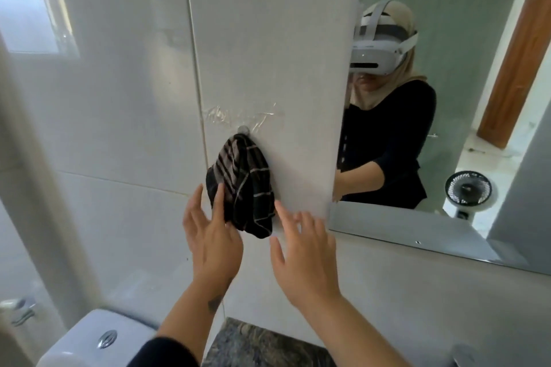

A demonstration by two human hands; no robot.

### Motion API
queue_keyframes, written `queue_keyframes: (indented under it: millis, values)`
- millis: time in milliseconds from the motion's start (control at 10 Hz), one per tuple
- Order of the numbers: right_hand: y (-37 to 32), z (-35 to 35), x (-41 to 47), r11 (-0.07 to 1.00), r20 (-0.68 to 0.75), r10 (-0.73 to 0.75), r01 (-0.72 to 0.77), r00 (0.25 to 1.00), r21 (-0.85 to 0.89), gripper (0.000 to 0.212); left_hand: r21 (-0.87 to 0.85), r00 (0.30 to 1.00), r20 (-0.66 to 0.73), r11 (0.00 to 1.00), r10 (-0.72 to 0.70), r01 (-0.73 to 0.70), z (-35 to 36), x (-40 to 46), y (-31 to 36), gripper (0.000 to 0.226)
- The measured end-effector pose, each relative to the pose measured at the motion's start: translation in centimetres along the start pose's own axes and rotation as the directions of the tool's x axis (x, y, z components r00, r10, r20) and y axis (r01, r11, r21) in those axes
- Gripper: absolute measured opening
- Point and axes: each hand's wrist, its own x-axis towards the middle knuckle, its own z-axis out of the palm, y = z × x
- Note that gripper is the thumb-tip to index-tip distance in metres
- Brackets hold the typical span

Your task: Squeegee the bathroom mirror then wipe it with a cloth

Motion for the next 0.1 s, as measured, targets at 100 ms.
queue_keyframes:
  millis: [100]
  values:
    - [1.72, -1.31, -10.47, 0.991, 0.002, -0.004, 0.003, 1.0, 0.133, 0.034, 0.0, 0.999, 0.047, 1.0, -0.009, 0.009, -0.45, -10.01, -2.97, 0.056]
